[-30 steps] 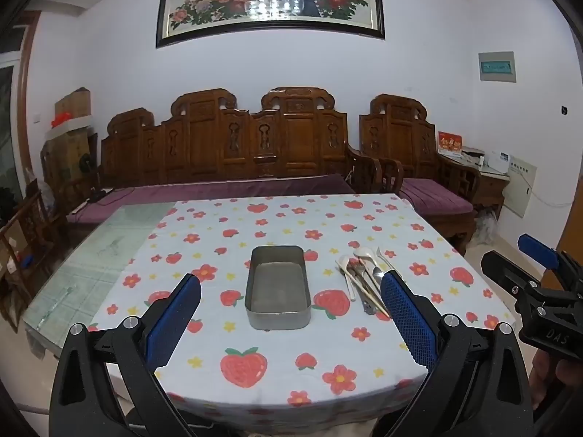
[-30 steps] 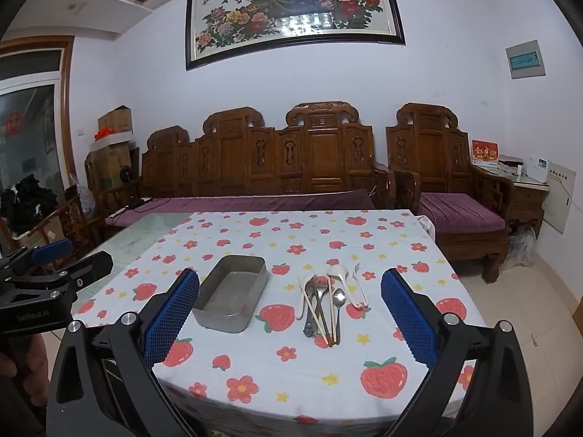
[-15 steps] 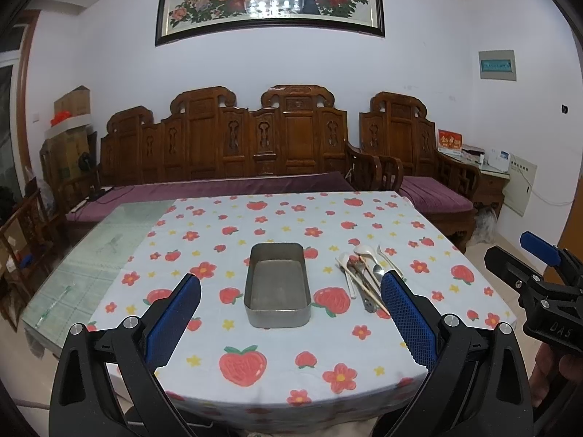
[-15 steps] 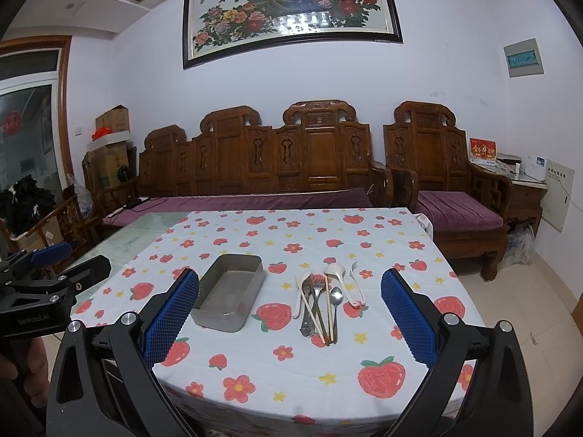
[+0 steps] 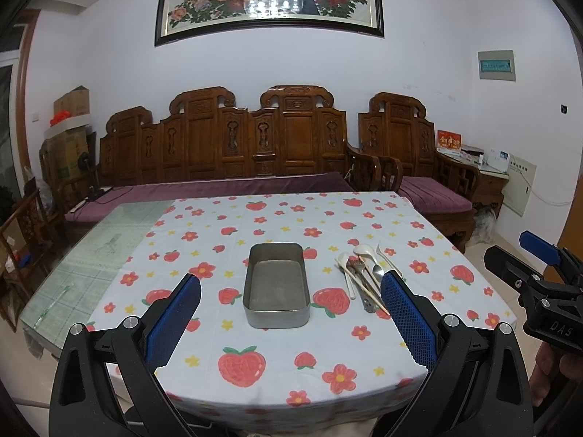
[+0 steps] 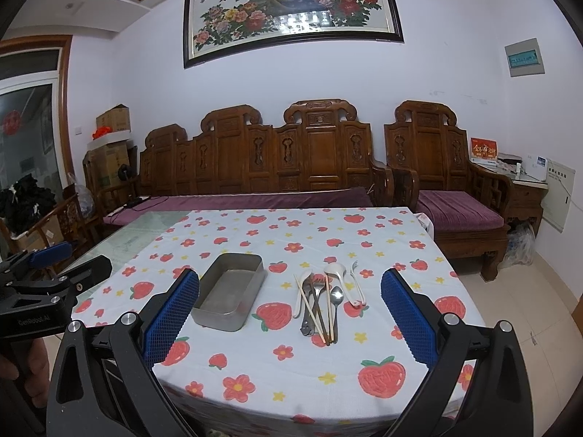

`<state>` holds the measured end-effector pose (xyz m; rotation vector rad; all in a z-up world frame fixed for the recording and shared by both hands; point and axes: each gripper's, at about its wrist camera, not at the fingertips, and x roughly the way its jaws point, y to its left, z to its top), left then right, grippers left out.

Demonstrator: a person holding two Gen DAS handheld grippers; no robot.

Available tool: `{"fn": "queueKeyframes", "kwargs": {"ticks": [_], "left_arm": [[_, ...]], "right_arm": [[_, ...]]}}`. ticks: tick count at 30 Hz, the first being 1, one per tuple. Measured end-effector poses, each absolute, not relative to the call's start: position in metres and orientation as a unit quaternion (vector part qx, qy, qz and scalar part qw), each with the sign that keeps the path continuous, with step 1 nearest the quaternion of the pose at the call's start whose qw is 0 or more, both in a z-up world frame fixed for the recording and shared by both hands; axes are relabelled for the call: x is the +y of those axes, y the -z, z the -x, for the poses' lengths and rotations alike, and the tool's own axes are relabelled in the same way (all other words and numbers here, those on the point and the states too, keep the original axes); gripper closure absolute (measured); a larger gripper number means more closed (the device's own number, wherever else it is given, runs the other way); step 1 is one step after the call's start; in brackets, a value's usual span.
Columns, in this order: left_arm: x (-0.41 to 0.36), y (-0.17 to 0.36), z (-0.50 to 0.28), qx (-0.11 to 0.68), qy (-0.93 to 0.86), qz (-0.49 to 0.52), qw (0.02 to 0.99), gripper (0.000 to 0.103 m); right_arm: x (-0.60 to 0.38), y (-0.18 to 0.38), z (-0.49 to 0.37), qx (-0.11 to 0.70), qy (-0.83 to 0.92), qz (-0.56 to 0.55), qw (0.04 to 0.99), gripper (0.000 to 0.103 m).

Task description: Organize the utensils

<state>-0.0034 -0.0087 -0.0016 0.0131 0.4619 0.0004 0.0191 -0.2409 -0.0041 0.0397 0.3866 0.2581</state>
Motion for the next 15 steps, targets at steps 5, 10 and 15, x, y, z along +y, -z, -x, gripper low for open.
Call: {"fn": "queueKeyframes", "kwargs": {"ticks": [5,10,15], "left_arm": [[-0.005,0.001,0.002,0.229,0.001,-0.006,0.973,0.008],[-0.007,0.002,0.002,0.229,0.001,-0.005,0.973,0.008],[-0.020,0.009,0.002,0.228,0.003,-0.006,0.974,0.008]], "right_arm": [[-0.241,0.004,-0.019,0.191,-0.128,-0.020,0.973,0.003],[-0.241,0.003,-0.019,0.191,-0.128,-0.020,0.973,0.003],[-0.243,0.005,-0.020,0.191,-0.128,-0.020,0.973,0.003]]}}
